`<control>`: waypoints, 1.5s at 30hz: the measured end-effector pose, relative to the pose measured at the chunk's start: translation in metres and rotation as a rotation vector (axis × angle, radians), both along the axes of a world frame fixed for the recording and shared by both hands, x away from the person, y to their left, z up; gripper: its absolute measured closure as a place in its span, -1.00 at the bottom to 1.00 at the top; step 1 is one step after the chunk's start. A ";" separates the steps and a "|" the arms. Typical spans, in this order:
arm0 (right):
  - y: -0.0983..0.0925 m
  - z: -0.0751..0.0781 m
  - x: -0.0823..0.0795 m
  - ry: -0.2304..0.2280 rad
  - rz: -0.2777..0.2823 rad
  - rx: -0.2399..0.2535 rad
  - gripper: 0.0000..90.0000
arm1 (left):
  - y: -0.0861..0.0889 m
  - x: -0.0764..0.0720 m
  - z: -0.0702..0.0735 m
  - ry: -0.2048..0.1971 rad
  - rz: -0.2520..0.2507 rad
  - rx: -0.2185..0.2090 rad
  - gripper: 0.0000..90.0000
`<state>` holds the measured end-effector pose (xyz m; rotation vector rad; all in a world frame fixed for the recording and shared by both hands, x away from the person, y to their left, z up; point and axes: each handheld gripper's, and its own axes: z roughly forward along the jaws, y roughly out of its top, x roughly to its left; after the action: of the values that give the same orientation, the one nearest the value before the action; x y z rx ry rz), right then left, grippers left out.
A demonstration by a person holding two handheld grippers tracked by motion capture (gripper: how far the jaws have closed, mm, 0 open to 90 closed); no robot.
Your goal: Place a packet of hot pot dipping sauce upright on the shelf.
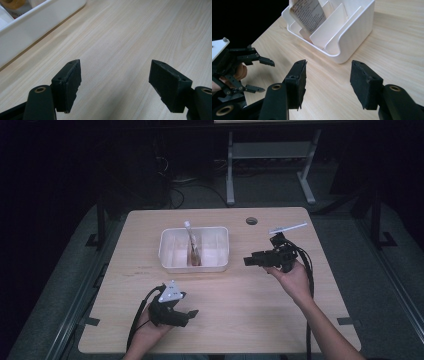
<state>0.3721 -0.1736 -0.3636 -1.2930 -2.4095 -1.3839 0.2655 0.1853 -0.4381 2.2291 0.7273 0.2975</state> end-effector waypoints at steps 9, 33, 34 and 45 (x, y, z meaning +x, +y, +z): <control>-0.012 -0.007 -0.013 0.000 0.000 0.002 0.01 | 0.000 0.000 0.000 0.002 -0.001 -0.004 -0.43; -0.039 -0.031 -0.053 -0.005 -0.003 -0.025 -0.01 | -0.003 -0.001 0.000 -0.003 -0.015 -0.007 -0.43; -0.040 -0.033 -0.055 -0.005 -0.006 -0.029 -0.01 | -0.003 -0.001 0.000 -0.004 -0.017 -0.004 -0.43; -0.052 -0.055 -0.076 0.015 -0.017 -0.031 -0.04 | -0.002 -0.001 0.000 -0.003 -0.014 -0.008 -0.44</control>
<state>0.2959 -0.2253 -0.4184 -1.3285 -2.4255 -1.3417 0.2641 0.1831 -0.4376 2.2250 0.7096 0.2903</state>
